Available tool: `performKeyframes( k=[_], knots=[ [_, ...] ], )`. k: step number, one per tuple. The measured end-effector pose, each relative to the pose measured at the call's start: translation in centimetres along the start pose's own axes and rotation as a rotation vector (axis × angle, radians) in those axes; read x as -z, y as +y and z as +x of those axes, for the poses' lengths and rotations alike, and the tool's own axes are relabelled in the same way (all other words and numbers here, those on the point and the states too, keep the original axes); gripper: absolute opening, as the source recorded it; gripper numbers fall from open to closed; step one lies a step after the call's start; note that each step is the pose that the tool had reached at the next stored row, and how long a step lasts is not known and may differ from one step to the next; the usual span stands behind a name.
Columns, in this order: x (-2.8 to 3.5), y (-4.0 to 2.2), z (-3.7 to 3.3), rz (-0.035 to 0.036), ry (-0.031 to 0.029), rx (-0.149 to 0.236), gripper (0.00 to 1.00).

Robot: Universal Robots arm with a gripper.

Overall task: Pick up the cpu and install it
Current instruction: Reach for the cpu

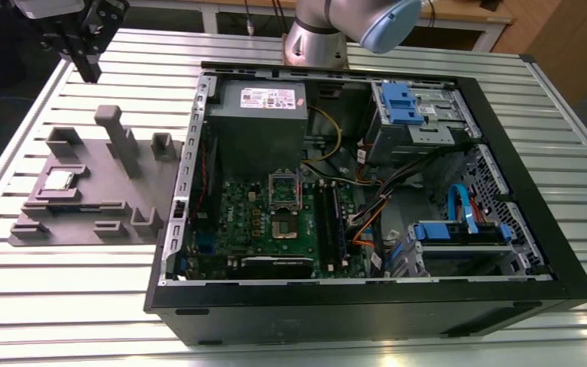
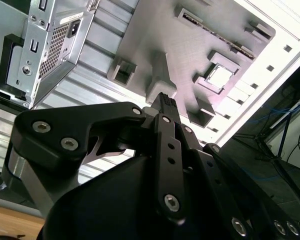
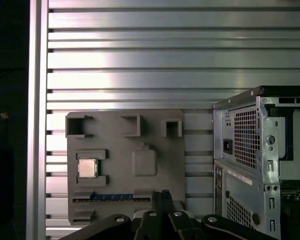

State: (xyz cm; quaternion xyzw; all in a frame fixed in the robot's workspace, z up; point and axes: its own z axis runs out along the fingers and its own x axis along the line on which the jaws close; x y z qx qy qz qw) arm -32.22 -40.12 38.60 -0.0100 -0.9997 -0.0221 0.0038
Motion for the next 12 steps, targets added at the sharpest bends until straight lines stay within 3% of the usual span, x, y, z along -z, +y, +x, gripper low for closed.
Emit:
performKeyframes(
  k=[12],
  knots=[
    [-0.01,-0.01,0.53,-0.0001,-0.0001,0.0,0.1]
  ],
)
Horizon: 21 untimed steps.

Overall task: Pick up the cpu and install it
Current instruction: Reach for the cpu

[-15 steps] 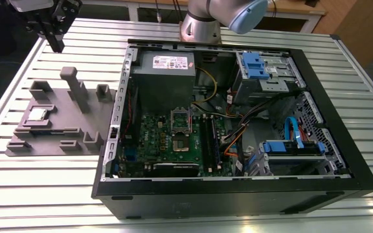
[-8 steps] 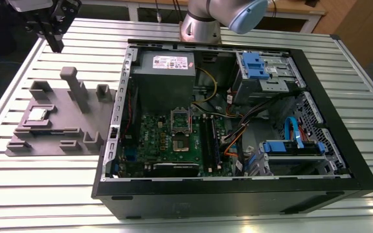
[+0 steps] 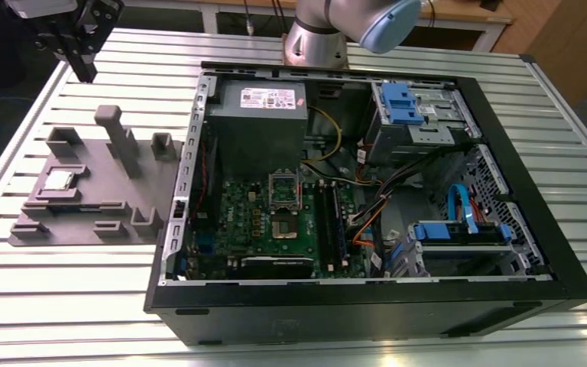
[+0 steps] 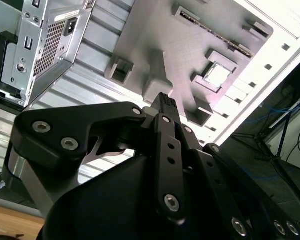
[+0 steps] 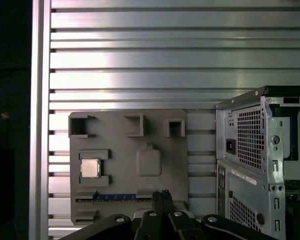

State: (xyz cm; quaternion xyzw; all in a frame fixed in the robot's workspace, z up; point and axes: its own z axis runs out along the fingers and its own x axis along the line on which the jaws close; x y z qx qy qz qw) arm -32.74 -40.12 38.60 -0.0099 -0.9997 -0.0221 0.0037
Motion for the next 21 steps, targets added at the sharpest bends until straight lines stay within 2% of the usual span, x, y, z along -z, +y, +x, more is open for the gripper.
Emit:
performKeyframes(
  k=[8,21],
  knots=[
    [0.0,-0.01,0.28,0.0001,0.0001,0.0,0.1],
    [-0.02,-0.02,1.12,0.0001,0.0001,0.0,0.1]
  ],
)
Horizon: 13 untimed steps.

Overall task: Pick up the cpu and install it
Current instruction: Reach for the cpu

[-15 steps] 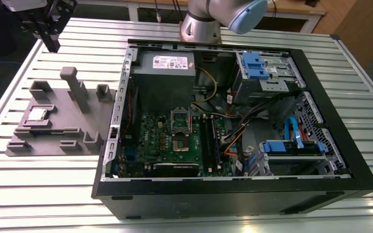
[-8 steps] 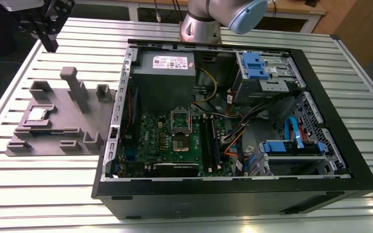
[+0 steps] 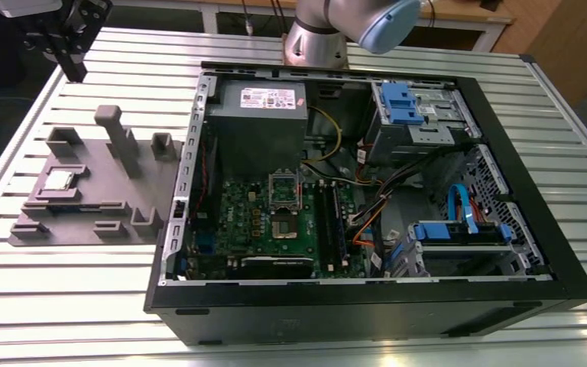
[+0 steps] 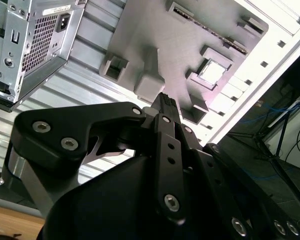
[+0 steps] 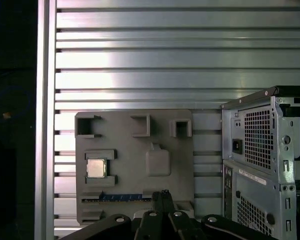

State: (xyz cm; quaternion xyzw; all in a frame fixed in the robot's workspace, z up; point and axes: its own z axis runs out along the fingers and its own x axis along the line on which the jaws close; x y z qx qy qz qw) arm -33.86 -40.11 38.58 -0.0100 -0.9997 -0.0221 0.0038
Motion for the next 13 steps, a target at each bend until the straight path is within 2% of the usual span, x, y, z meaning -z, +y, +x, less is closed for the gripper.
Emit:
performKeyframes(
  k=[13],
  knots=[
    [-0.02,-0.02,1.09,0.0,0.0,0.0,0.1]
  ],
)
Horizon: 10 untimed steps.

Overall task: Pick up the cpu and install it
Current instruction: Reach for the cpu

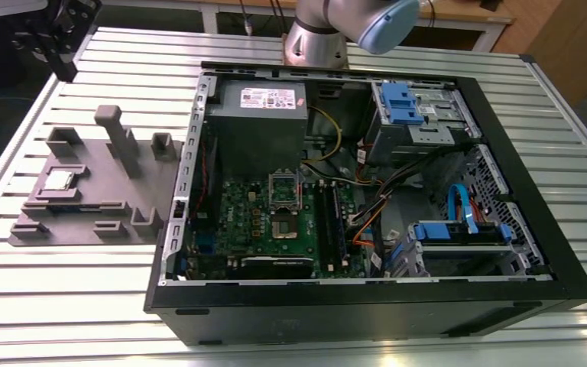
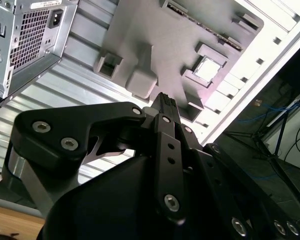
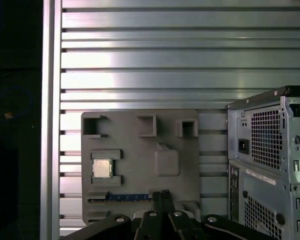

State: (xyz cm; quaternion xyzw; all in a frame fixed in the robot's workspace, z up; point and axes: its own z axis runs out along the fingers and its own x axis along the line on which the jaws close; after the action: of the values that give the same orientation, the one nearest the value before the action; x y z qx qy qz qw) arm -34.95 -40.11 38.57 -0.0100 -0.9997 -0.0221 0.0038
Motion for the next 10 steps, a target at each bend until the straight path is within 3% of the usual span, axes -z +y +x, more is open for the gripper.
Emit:
performKeyframes(
  k=[10],
  knots=[
    [-0.01,-0.02,0.96,0.0001,0.0001,0.0,0.1]
  ],
)
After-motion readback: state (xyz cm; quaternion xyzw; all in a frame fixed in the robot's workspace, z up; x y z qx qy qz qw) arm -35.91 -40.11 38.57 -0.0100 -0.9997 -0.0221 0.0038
